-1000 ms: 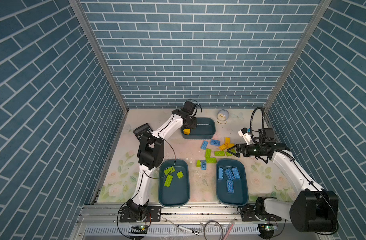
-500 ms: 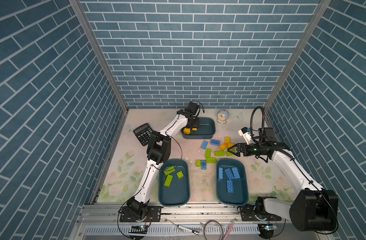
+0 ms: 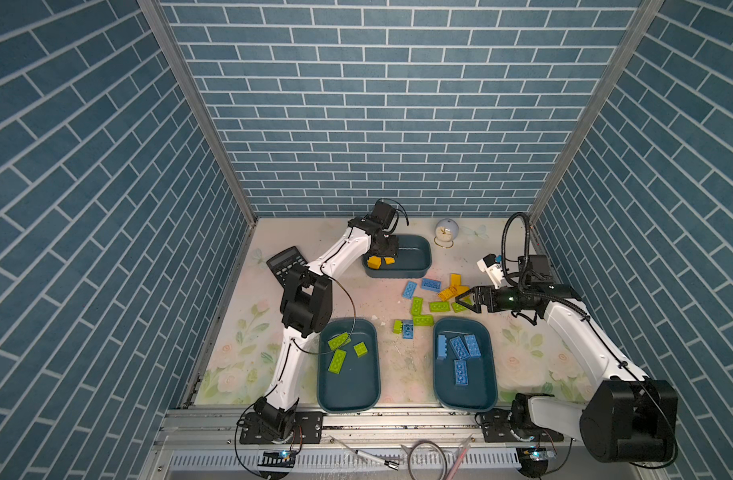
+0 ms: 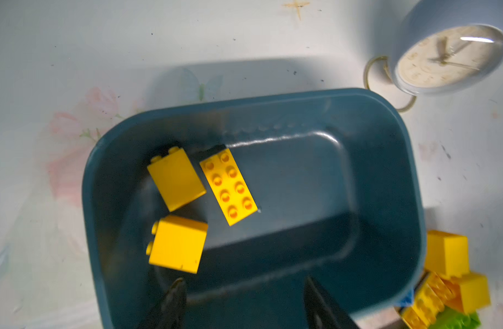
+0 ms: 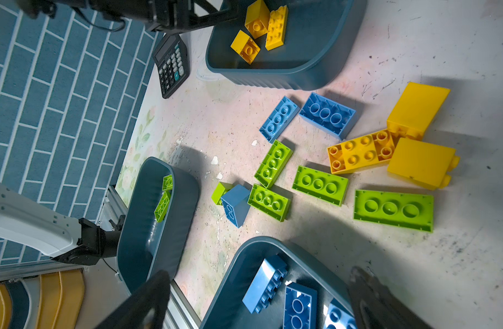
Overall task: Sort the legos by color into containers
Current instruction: 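Move the left gripper back over the pile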
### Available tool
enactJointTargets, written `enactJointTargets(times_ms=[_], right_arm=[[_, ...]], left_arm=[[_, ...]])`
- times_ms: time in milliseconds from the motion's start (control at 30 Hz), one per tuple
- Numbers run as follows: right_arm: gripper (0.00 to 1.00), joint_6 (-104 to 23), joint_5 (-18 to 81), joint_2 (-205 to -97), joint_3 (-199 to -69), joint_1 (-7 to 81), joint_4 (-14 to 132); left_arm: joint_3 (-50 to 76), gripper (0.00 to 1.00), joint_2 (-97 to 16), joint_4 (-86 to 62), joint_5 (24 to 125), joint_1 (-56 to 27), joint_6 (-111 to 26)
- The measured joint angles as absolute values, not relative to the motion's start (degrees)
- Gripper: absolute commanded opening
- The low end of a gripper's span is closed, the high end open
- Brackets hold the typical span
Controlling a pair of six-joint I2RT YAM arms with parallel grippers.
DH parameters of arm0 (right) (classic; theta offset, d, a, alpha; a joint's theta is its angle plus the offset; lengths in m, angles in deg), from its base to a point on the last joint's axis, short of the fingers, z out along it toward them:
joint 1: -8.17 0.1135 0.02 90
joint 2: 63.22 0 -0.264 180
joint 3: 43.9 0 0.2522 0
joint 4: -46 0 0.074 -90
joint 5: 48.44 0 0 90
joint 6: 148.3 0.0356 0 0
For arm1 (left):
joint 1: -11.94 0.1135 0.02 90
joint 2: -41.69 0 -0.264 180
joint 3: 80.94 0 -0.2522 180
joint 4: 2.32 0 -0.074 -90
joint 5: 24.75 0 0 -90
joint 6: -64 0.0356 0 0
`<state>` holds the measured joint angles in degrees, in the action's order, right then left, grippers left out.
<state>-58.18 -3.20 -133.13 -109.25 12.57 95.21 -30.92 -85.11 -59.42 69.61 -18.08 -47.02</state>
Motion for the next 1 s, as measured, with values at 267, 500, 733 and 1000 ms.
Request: enactJointTargets(times_ms=[267,500,733,1000], right_arm=[[0.97,-58.16,-3.24,-133.13,-109.25,12.57,95.21],[0.97,-58.14,-3.26,-133.09,-108.88,12.57,95.01],[0.97,-58.11,-3.24,-132.74,-107.24,12.57,95.01],[0.97,-58.14,-3.24,-131.84,-106.39,12.57,95.14]], left_arm=[[-12.30,0.68,-70.66,-57.32,71.80,-24.75,-47.52],[1.10,0.61,-63.98,-56.33,72.21,-32.37,-52.57],[8.35,0.52,-60.98,-55.31,72.13,-37.03,-57.77],[9.97,0.41,-61.31,-55.00,70.66,-38.32,-58.89]])
